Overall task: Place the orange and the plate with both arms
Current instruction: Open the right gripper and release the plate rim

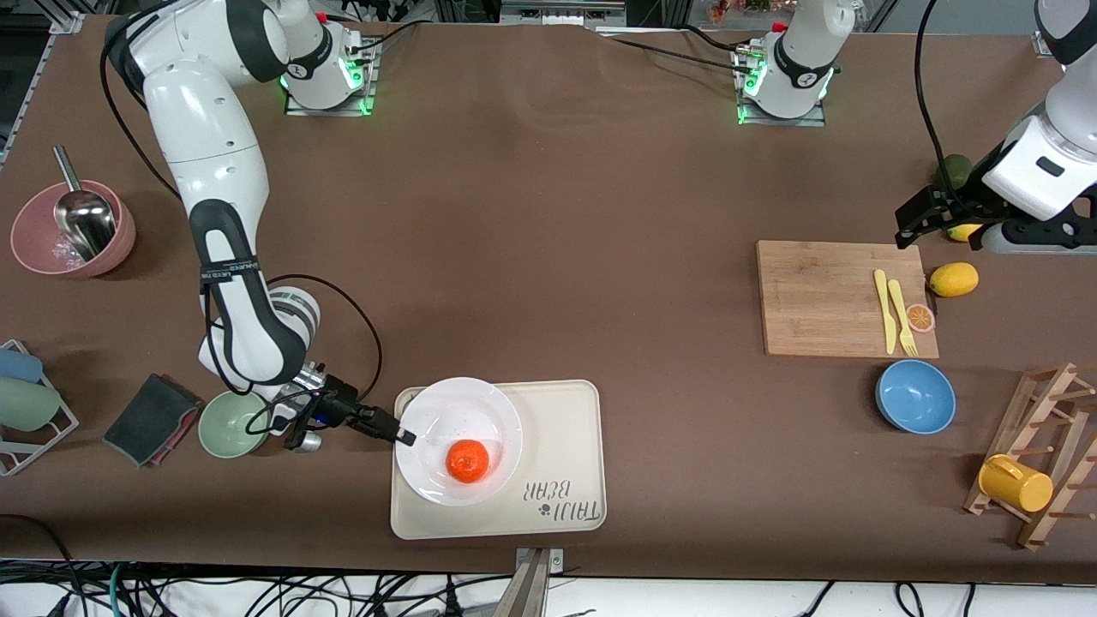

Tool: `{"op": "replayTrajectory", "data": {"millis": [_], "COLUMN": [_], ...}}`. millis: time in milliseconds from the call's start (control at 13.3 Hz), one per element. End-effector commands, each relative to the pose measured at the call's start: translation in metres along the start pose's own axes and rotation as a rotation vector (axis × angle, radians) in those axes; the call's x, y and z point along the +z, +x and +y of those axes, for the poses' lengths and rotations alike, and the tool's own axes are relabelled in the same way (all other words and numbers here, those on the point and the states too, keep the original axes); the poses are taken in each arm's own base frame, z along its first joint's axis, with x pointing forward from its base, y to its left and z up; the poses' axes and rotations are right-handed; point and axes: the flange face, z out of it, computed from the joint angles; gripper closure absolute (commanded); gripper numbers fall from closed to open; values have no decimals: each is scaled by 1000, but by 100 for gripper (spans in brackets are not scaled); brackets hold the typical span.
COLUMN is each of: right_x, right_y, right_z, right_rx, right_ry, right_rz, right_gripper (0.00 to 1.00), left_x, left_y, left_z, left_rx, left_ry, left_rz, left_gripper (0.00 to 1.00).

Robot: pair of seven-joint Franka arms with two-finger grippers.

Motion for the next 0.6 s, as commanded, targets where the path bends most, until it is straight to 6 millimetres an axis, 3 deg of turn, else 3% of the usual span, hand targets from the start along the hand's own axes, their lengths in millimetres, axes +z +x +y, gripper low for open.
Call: {"op": "replayTrajectory", "data": {"millis": [0, 151, 527], "right_x": [1, 0, -9], "right_y": [6, 7, 16], "right_z": [-9, -12, -35], "right_rx": [-39, -49, -76], "right_ry": [-4, -3, 13], "right_rz": [9, 8, 26], "right_gripper": [0, 0, 0], "left_x": [-12, -22, -20], "left_y": [4, 9, 8], "left_z": [-12, -12, -12], "left_rx": [6, 8, 6], "left_ry": [21, 21, 20], "left_rz": [20, 47, 37], "left_gripper": [0, 0, 0]}}
